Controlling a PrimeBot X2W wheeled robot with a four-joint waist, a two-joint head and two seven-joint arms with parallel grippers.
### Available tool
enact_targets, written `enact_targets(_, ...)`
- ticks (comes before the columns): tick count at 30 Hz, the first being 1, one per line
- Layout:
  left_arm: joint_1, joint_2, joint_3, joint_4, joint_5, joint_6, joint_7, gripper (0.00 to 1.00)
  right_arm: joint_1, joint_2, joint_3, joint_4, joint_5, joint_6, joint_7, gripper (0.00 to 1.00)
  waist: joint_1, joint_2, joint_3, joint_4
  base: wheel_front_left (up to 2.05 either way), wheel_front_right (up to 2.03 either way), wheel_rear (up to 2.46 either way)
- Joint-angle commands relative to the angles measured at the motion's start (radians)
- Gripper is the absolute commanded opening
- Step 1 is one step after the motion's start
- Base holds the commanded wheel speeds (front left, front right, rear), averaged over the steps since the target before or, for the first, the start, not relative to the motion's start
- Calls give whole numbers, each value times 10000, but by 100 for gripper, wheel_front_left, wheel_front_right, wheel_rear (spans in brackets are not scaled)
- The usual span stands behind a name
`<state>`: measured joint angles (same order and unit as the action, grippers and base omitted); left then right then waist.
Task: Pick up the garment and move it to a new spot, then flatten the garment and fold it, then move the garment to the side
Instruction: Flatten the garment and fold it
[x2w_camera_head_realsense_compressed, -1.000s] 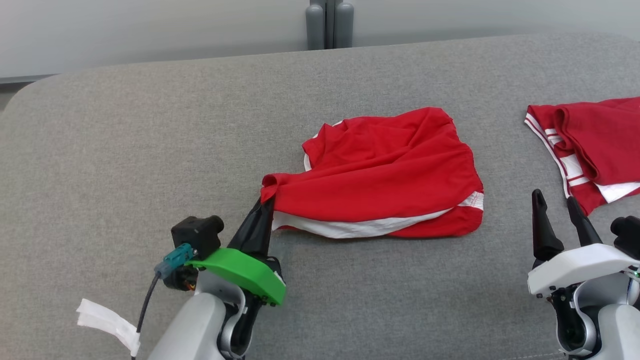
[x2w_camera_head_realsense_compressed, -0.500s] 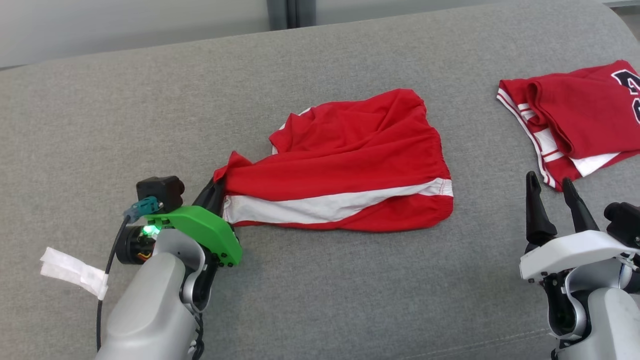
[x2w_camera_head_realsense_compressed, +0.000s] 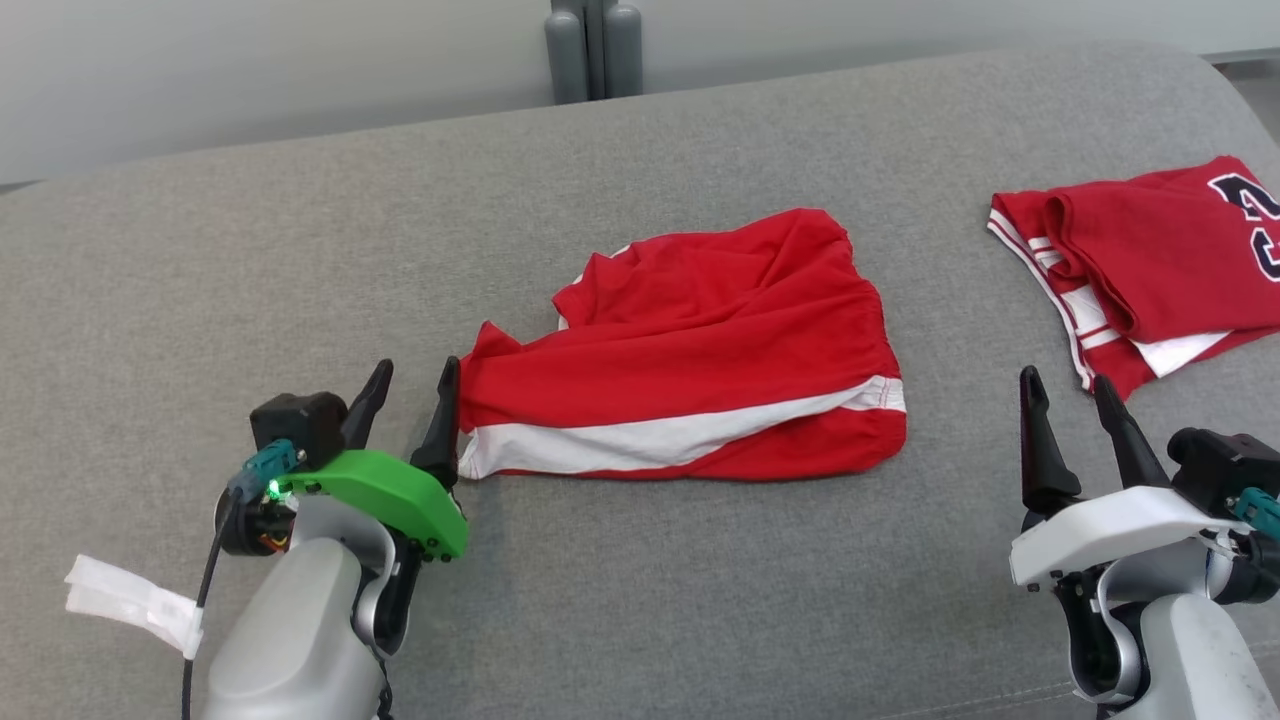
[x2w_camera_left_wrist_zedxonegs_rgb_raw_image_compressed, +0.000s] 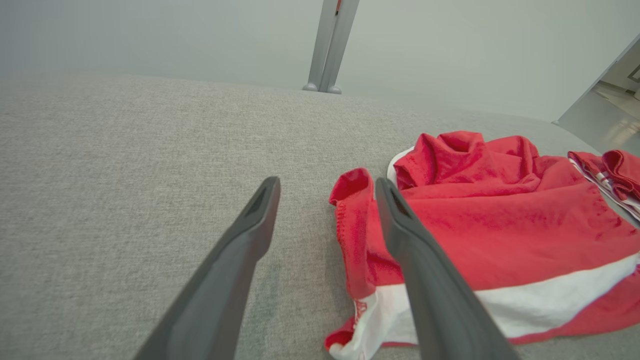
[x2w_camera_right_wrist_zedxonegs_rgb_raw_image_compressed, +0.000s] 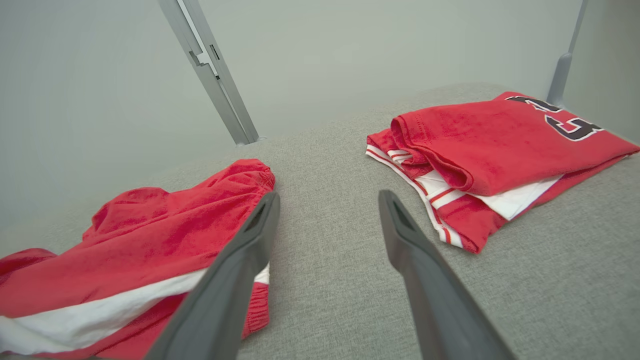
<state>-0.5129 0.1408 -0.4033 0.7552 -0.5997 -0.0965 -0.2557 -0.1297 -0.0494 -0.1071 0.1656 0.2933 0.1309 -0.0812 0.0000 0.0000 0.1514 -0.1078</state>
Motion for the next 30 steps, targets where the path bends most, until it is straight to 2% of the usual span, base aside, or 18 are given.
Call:
enact_targets(1,315,67,65,-200,189,49,-72,100,133,-25,55,-21,-118,-6,-58,100,0,0,-552,452,0,0,0)
enact_targets(14,2953,-350,691,-2656,1256,733,-82,100,795,-25,462,58,-322,-6,-559,100,0,0,-2002,1426,0,0,0)
enact_targets(24,4185,-619,1231,-3718,1538,1138,-84,100,1111,-24,867,628,-559,-6,-1211,100,0,0,-2265,1584,0,0,0)
enact_targets(30,4423,-745,1196,-3941,1638,1088,-84,100,1061,-20,794,1034,-749,-6,-1438,100,0,0,-2230,1608,0,0,0)
